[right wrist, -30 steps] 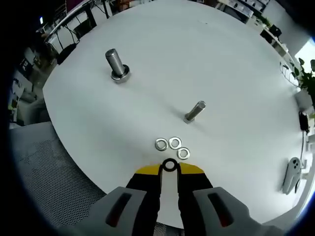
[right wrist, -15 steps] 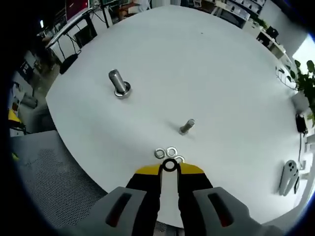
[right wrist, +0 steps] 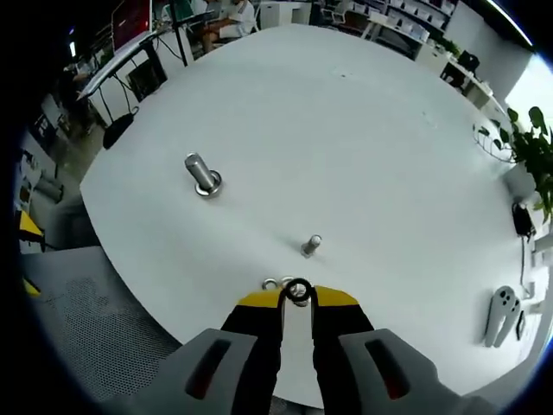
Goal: Place the washer onto the threaded stud by aligning its center hole with the stud, sliding it down to the base, and recovering from edge contact or off-axis alignment until the washer reaches the visible bottom stop.
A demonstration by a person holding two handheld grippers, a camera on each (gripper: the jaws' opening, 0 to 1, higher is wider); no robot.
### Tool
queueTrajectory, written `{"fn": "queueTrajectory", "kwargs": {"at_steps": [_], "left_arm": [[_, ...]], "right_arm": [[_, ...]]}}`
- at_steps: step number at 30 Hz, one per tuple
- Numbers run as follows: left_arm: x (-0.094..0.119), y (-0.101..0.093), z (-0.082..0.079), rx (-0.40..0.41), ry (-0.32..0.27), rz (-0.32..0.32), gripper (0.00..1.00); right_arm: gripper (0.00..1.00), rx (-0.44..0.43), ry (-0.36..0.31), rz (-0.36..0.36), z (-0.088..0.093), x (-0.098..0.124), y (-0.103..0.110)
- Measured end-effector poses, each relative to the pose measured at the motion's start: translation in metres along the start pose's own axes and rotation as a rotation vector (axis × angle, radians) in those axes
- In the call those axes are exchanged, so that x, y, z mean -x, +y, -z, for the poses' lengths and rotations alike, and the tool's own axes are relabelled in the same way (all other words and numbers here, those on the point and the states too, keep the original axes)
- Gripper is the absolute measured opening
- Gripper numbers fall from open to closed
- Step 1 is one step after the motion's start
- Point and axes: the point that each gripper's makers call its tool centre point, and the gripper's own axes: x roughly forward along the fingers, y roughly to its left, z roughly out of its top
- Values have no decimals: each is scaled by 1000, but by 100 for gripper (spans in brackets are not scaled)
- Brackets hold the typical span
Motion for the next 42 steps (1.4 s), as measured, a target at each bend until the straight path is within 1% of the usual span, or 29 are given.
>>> {"fn": "queueTrajectory", "kwargs": {"at_steps": [3, 9, 14, 17, 19, 21, 25, 29, 36, 42], "left_arm": [[0, 0, 0, -3, 2, 1, 29], [0, 0, 1, -2, 5, 0, 29], [-1, 0, 4, 9, 16, 3, 29], [-1, 0, 3, -3, 19, 0, 29], [-1, 0, 2, -5, 14, -3, 29], [0, 2, 1, 0, 5, -10, 29], [0, 2, 2, 0, 9, -12, 29], [0, 2, 3, 0, 14, -11, 29], [0, 4, 3, -7, 16, -24, 29], [0, 4, 4, -10, 23, -26, 28]], "right_arm": [[13, -13, -9, 4, -3, 3, -5], [13, -50, -49, 9, -15, 11, -17], [13, -30, -59, 23, -23, 16, -24], [13, -49, -91, 29, -33, 25, -30], [14, -47, -97, 29, -36, 26, -32], [14, -28, -101, 33, -37, 27, -32], [14, 6, -86, 27, -37, 22, -30], [14, 89, -62, 22, -37, 17, -21], [14, 231, 2, 11, -28, 0, -9], [14, 255, 15, 3, -30, -10, -7]]}}
